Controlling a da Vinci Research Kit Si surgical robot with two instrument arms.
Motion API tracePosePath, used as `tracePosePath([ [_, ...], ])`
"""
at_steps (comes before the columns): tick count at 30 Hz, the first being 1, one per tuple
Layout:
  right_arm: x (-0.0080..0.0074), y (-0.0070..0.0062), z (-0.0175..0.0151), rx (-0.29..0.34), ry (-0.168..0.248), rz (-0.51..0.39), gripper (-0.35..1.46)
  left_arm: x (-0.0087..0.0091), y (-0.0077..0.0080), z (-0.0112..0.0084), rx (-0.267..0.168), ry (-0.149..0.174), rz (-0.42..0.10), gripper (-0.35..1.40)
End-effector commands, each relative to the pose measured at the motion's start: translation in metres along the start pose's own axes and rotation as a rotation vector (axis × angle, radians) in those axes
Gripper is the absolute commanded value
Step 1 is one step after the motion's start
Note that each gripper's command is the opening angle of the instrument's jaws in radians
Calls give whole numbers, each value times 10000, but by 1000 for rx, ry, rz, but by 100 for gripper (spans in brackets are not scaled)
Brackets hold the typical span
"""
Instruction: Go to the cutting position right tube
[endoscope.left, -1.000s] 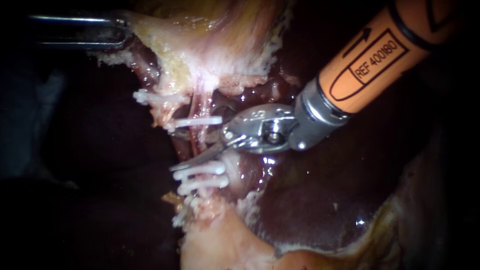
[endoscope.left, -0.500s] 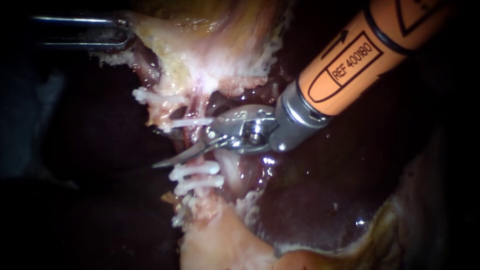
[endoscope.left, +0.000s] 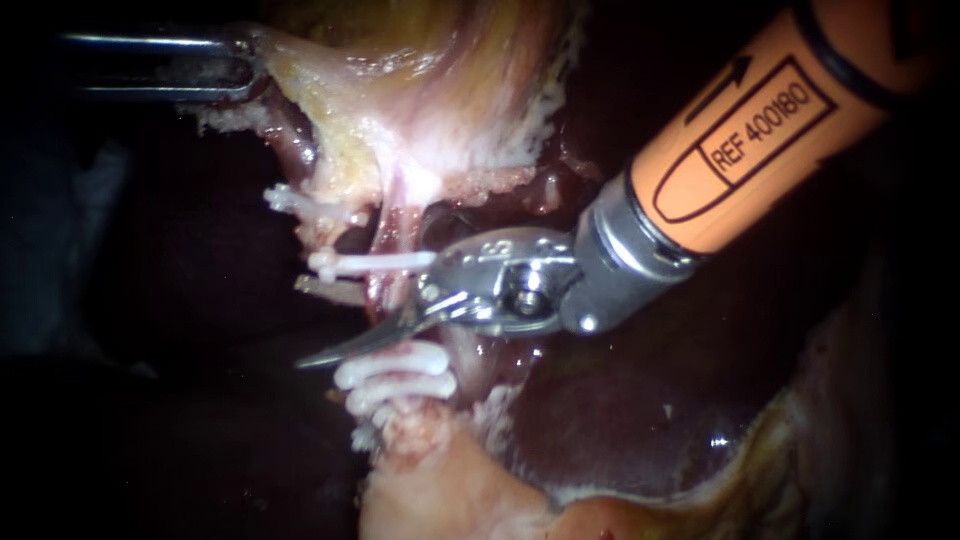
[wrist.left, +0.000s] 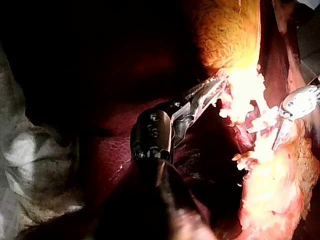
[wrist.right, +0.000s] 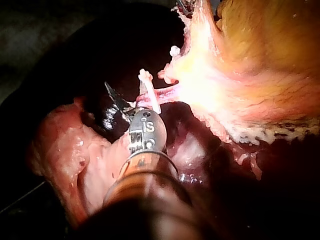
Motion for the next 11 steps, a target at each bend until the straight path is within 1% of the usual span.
tracePosePath([
  [1, 0, 0, -1, 0, 0, 0, 123, 0, 0, 0, -1, 0, 0, -35],
  [11, -1, 0, -2, 0, 0, 0, 123, 0, 0, 0, -1, 0, 0, -35],
])
